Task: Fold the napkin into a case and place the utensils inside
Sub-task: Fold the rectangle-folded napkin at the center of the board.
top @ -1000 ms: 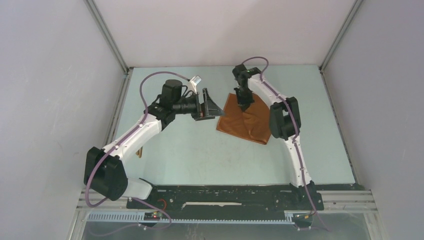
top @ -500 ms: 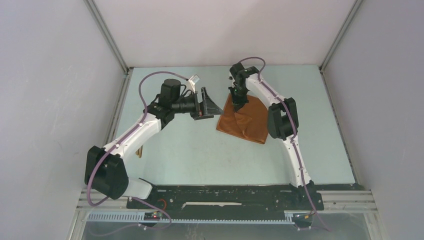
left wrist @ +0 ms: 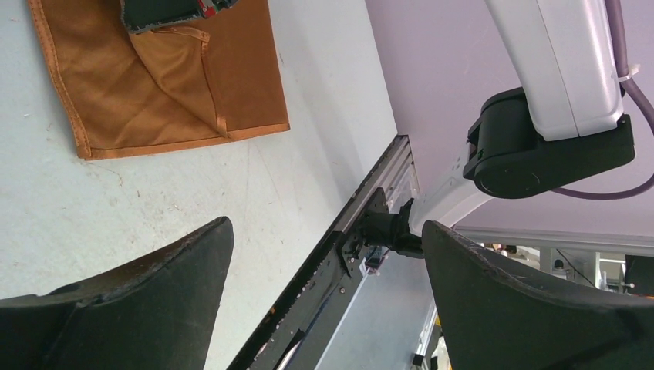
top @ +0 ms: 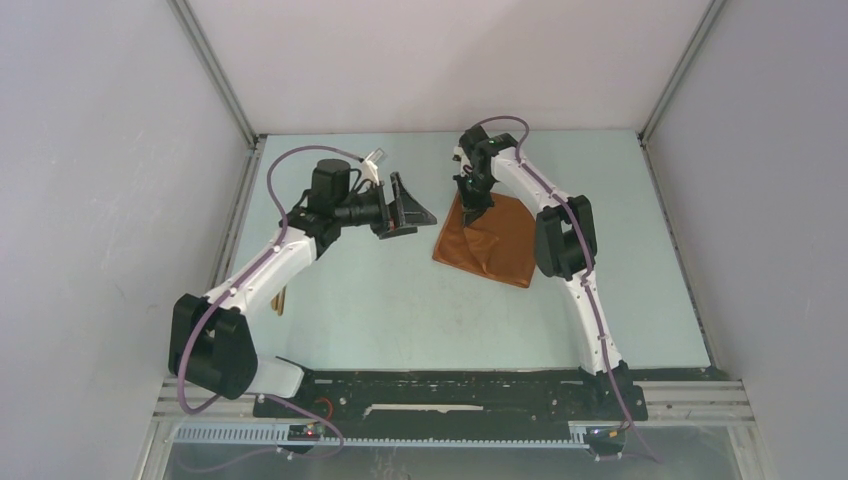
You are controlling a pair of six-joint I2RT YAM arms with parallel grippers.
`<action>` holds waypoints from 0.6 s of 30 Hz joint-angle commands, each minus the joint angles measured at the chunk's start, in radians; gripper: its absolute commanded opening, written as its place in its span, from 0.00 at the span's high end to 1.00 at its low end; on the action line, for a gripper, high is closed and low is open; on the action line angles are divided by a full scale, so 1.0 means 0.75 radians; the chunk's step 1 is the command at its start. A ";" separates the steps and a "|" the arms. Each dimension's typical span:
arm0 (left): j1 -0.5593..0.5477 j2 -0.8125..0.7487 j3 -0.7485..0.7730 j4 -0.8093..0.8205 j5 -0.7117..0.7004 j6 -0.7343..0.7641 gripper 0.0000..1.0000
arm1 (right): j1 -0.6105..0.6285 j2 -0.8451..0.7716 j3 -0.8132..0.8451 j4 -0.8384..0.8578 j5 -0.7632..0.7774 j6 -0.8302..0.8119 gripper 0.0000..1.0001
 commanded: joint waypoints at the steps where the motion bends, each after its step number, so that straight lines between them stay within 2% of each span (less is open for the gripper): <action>1: 0.005 -0.048 0.004 0.042 0.044 -0.018 0.01 | -0.004 0.006 0.001 0.011 -0.047 -0.031 1.00; 18: 0.007 -0.041 -0.006 0.064 0.058 -0.035 0.01 | 0.008 0.059 0.083 0.015 -0.081 -0.013 1.00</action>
